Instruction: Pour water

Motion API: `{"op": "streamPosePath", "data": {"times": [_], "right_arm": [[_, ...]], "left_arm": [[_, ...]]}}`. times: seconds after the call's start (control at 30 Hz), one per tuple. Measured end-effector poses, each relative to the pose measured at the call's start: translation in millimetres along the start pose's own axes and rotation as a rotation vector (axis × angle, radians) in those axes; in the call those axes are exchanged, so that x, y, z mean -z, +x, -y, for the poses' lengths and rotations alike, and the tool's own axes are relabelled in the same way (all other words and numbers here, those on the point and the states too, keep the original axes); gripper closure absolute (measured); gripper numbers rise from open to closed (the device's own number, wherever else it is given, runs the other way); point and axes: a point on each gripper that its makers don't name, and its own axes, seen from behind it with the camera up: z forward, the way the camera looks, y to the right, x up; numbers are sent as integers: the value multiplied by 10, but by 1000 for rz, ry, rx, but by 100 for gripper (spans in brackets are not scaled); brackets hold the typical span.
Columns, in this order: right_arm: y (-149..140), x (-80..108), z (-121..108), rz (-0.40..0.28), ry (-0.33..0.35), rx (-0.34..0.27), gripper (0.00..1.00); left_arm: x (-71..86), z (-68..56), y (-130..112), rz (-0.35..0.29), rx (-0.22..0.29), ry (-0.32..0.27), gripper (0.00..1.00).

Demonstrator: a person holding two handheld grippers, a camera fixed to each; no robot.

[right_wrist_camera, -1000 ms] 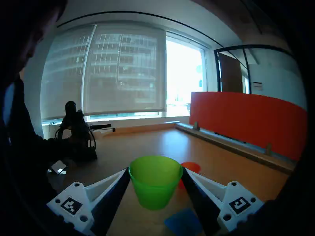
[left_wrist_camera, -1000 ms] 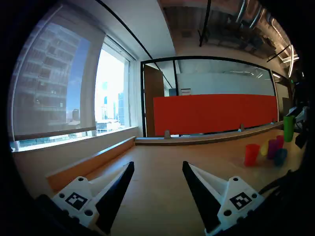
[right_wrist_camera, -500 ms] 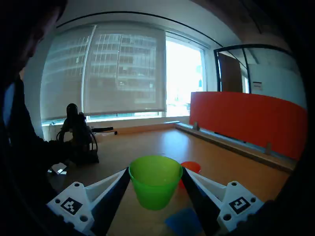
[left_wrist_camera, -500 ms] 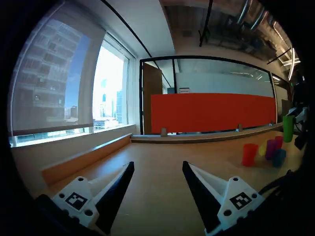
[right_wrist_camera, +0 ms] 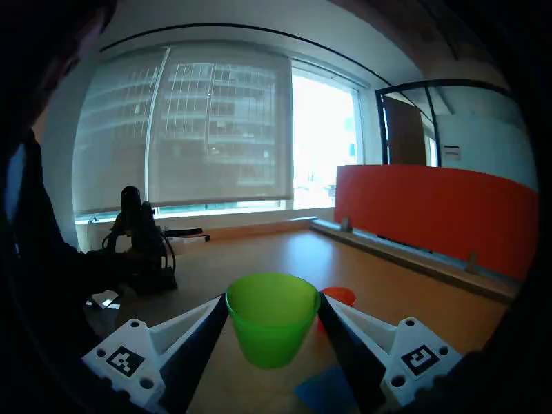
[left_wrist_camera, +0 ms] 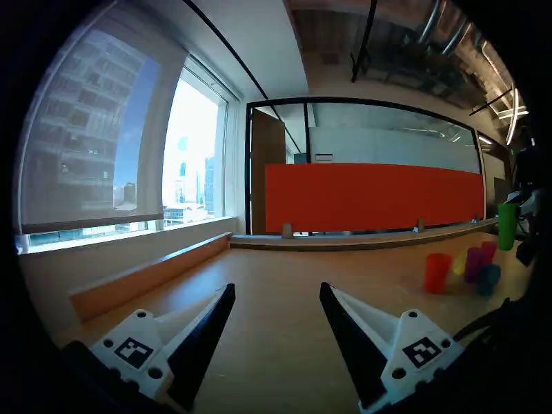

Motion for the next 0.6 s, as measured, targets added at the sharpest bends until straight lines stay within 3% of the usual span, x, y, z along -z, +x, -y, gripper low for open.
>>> {"op": "streamPosePath", "data": {"times": [0.4, 0.6], "right_arm": [[83, 134, 72, -32, 0, -13, 5], [21, 307, 27, -22, -30, -18, 5]], "left_arm": [[-4, -1, 5, 0, 0, 0, 9], [-3, -5, 7, 0, 0, 0, 9]]}}
